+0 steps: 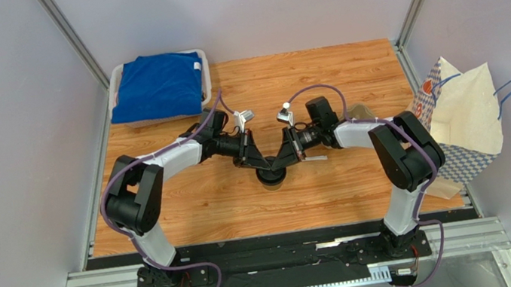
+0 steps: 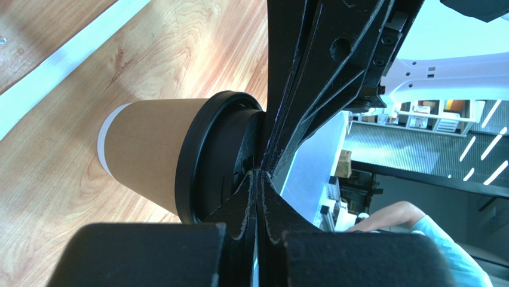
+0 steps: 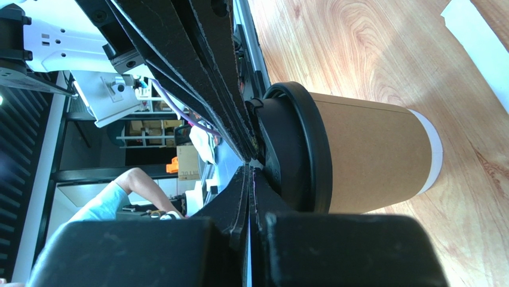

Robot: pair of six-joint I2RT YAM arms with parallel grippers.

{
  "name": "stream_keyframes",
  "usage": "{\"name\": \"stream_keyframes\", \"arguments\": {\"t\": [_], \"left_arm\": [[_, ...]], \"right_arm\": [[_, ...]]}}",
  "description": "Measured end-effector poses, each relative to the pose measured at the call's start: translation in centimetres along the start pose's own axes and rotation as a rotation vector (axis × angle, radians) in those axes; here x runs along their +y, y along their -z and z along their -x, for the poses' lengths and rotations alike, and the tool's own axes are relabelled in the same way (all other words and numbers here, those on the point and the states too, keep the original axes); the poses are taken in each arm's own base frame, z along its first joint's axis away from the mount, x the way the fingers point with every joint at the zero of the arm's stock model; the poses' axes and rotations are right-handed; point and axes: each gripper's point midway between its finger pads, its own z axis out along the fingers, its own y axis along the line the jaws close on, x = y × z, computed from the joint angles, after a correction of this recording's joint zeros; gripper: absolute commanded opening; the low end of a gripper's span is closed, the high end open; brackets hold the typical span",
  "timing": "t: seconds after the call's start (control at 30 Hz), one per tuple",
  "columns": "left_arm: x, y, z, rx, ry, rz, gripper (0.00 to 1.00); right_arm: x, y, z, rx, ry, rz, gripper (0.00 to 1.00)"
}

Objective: Pack the takeout coffee

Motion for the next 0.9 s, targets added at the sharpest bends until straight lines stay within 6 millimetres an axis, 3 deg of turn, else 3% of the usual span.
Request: {"name": "stream_keyframes", "arguments": {"t": [0.47,0.7,0.9], "left_arm": [[-0.1,0.0,-0.2,0.037,0.047,-0.081,0.00],[-0.5,0.2,0.3,0.008,0.033,-0.085,0.00],[-3.1,1.5,1.1,-0.037,-0.018,-0.104,0.00]], "right_arm": [[0.2,0.1,0.1,0.006,0.022,0.001,0.00],[0.5,0.2,0.0,0.001,0.045,-0.033,0.05],[1.0,0.0,-0.1,-0.008,0.058,-0.084,0.06]]}}
